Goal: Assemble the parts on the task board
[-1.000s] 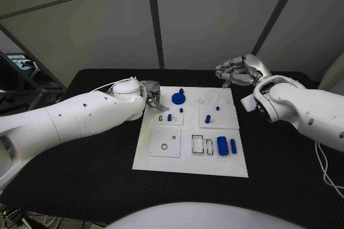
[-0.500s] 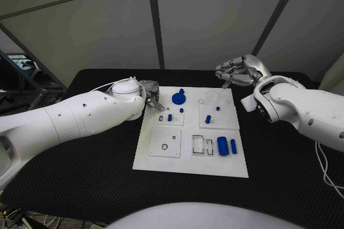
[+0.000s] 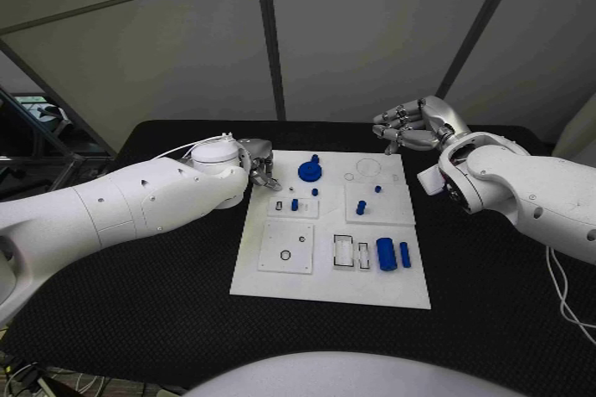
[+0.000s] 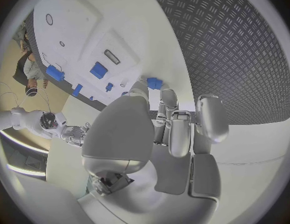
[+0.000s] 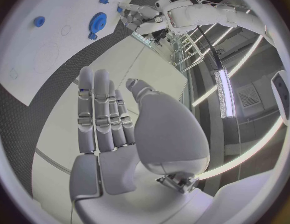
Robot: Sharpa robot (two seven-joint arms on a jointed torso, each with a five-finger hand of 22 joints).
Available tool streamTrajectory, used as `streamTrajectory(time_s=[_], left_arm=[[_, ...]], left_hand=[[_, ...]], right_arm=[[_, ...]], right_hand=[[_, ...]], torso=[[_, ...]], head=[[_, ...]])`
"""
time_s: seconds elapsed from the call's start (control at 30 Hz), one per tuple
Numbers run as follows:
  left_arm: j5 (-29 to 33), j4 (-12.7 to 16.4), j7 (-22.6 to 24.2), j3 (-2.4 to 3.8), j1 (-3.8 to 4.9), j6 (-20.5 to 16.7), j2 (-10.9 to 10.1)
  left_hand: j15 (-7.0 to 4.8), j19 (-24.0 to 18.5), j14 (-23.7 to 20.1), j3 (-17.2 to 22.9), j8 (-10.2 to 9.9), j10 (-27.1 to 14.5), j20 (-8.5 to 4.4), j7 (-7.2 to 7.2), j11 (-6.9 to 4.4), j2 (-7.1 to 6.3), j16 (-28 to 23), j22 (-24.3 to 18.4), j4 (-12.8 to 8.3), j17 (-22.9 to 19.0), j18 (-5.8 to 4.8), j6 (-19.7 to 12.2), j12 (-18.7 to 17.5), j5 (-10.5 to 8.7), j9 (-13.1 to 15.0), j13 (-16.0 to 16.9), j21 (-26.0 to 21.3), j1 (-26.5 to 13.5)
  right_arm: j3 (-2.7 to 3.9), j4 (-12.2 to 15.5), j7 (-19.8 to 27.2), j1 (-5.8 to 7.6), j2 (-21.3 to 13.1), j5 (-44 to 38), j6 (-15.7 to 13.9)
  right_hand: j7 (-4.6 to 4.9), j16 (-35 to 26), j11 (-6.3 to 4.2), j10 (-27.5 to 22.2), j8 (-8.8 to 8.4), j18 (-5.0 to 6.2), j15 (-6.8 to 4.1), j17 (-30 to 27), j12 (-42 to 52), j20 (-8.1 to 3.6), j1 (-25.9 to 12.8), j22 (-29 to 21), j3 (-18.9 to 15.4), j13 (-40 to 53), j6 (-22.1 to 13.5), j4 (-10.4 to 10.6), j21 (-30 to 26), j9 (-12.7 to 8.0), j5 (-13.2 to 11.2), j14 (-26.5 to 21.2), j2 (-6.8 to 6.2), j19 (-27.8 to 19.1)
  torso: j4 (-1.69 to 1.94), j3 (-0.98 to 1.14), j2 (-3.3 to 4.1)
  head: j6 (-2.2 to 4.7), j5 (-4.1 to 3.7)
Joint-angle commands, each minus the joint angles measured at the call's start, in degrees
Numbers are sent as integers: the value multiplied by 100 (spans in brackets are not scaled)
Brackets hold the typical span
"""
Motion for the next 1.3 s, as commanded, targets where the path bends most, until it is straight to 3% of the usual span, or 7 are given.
streamTrajectory(time_s=[0.03, 0.6, 0.9, 1.17, 1.3], left_arm=[[-44, 15, -1, -5, -3, -4, -9], [-42, 95, 102, -5, -3, 171, -58], [59, 122, 135, -5, -3, 243, -76], [104, 130, 149, -5, -3, 315, -76], [126, 123, 159, -4, -3, 349, -73]], left_hand=[[26, 8, 473, 58, 4, -46, 19, 2, -11, 49, -27, 513, -5, 1176, -309, -34, -31, 38, -15, -15, -33, 108], [69, -10, 455, 845, -275, -206, 59, 76, 38, 464, -52, 540, 27, 1140, -303, -148, -150, 69, -371, -188, -83, 406], [58, -22, 446, 1757, -375, -275, 48, 67, 26, 386, -64, 565, -77, 1125, -298, -76, -217, 67, -559, -284, -115, 599], [73, -20, 444, 2408, -393, -266, 62, 84, 41, 269, -66, 591, -155, 1121, -299, -63, -211, 57, -641, -310, -125, 452], [61, -13, 443, 2808, -400, -231, 56, 73, 26, 285, -67, 611, -275, 1120, -300, -50, -174, 58, -675, -273, -111, 415]], right_arm=[[2, 3, 8, 8, 3, 0, 55], [-2, -8, -3, 7, -2, 0, 78], [-5, -23, -17, 7, -1, 0, 118], [-7, -36, -31, 7, 3, 0, 146], [-8, -41, -41, 7, 7, 0, 162]], right_hand=[[-2, -37, -6, -40, 29, 65, 38, 5, 33, 26, -71, -5, -3, -8, -26, 47, -34, 8, 3, 12, 4, 27], [0, -43, 1, -62, 50, 64, 47, 22, 76, 38, -171, -36, -19, -22, -44, 153, -81, 10, 24, 15, 46, 50], [0, -44, 1, -67, 56, 65, 48, 26, 88, 40, -191, -44, -19, -25, -49, 179, -92, 11, 34, 16, 61, 57], [0, -45, 1, -68, 58, 65, 48, 28, 94, 40, -199, -47, -20, -26, -51, 190, -97, 11, 40, 17, 66, 61], [0, -45, 2, -70, 60, 65, 49, 30, 98, 41, -207, -49, -22, -27, -53, 198, -101, 11, 42, 18, 66, 63]], torso=[[-5, 2, 0], [1, 0, 1], [-6, 1, -1], [-5, 4, 0], [-6, 7, 0]], head=[[4, 3], [13, 2], [10, 8], [18, 3], [19, 7]])
